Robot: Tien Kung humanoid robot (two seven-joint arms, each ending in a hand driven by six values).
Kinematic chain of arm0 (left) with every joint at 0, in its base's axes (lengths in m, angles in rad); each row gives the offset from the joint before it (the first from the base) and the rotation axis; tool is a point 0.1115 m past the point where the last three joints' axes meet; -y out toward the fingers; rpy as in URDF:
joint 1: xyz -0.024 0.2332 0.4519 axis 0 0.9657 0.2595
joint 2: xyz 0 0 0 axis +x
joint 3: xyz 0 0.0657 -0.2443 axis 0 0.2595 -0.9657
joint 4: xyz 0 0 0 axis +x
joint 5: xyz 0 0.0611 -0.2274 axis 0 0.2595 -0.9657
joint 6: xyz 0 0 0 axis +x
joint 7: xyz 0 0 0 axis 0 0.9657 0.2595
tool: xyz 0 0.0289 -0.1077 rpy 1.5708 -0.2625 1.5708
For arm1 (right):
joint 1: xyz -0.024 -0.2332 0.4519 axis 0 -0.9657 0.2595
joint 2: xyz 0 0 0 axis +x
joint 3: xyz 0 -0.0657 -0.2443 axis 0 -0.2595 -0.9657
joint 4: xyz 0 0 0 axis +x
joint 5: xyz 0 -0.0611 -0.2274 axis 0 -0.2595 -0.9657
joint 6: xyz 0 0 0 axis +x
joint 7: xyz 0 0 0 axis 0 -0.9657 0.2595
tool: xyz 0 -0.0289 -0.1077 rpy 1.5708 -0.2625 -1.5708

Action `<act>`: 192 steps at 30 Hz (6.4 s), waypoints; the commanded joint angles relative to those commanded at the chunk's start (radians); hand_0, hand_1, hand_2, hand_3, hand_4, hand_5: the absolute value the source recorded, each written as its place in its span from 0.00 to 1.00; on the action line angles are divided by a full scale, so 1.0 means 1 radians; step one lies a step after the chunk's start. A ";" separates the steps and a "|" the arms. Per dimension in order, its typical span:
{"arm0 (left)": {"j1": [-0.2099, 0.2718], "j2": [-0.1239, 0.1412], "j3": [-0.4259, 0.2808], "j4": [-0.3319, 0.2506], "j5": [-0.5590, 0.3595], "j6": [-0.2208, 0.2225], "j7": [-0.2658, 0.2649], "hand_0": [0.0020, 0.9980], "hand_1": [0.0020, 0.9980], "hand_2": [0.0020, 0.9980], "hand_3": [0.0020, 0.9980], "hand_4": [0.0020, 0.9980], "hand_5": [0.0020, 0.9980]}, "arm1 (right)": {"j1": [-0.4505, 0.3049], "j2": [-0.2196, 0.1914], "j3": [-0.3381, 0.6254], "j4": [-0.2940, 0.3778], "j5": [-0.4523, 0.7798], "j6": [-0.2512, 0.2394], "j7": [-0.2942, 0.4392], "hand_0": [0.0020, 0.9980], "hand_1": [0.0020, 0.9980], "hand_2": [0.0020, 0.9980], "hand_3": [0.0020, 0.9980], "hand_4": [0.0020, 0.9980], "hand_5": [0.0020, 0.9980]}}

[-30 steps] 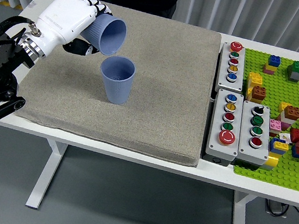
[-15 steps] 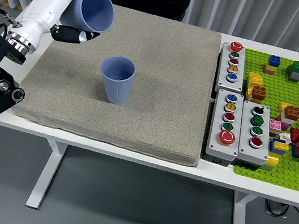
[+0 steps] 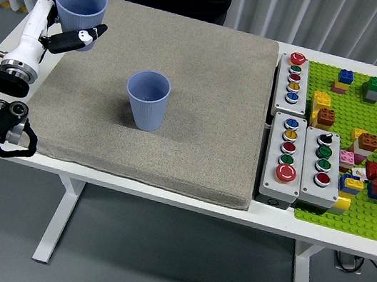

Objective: Pick cup pour cup place

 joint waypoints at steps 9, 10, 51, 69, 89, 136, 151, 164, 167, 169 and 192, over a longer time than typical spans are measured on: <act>0.038 -0.046 0.003 0.061 -0.280 -0.021 -0.051 0.59 0.54 0.57 0.55 0.80 0.19 | -0.001 -0.002 -0.003 0.000 0.001 0.000 0.001 0.72 0.69 0.73 0.70 0.33 0.29; 0.042 -0.052 0.003 0.066 -0.283 -0.018 -0.054 0.59 0.54 0.57 0.55 0.80 0.19 | -0.001 -0.002 -0.003 0.000 0.001 0.000 0.001 0.72 0.69 0.73 0.70 0.33 0.29; 0.095 -0.143 0.069 0.186 -0.230 0.010 -0.195 0.61 0.57 0.61 0.56 0.79 0.21 | 0.009 0.003 -0.004 0.000 0.005 -0.003 0.000 0.72 0.69 0.73 0.70 0.32 0.29; 0.112 -0.139 0.046 0.184 -0.191 -0.072 -0.193 0.70 0.67 0.78 0.91 0.86 0.23 | 0.005 0.004 -0.001 0.000 0.000 -0.003 -0.002 0.72 0.69 0.73 0.70 0.32 0.29; 0.151 -0.137 0.001 0.152 -0.100 -0.112 -0.175 0.75 0.75 0.91 1.00 0.92 0.27 | -0.003 0.004 0.003 0.000 -0.020 0.000 -0.007 0.72 0.69 0.73 0.70 0.32 0.29; 0.404 -0.050 -0.196 -0.094 0.092 -0.224 -0.128 0.87 0.89 1.00 1.00 0.98 0.36 | 0.002 0.002 0.013 0.000 -0.019 -0.001 -0.003 0.72 0.69 0.73 0.69 0.31 0.29; 0.519 0.035 -0.366 -0.381 -0.024 -0.196 -0.103 0.84 0.84 0.98 0.96 0.91 1.00 | -0.009 0.001 0.015 0.000 -0.017 -0.001 -0.002 0.72 0.69 0.73 0.69 0.31 0.29; 0.271 0.135 -0.441 -0.177 -0.568 -0.309 -0.119 0.80 0.79 0.90 0.87 0.83 1.00 | -0.014 -0.005 -0.008 0.000 0.003 -0.006 0.002 0.72 0.69 0.73 0.70 0.31 0.29; 0.215 0.164 -0.433 -0.097 -0.692 -0.357 -0.112 0.80 0.79 0.90 0.87 0.83 1.00 | -0.014 -0.007 -0.014 0.000 0.006 -0.006 0.003 0.72 0.69 0.73 0.70 0.31 0.29; 0.192 0.175 -0.424 -0.056 -0.773 -0.382 -0.111 0.81 0.80 0.90 0.88 0.83 1.00 | -0.015 -0.009 -0.014 0.000 0.005 -0.006 0.003 0.72 0.69 0.73 0.70 0.31 0.29; 0.152 0.174 -0.406 0.065 -0.928 -0.424 -0.115 0.81 0.79 0.89 0.89 0.84 1.00 | -0.011 -0.007 -0.016 0.000 0.025 -0.010 0.009 0.72 0.69 0.73 0.70 0.32 0.29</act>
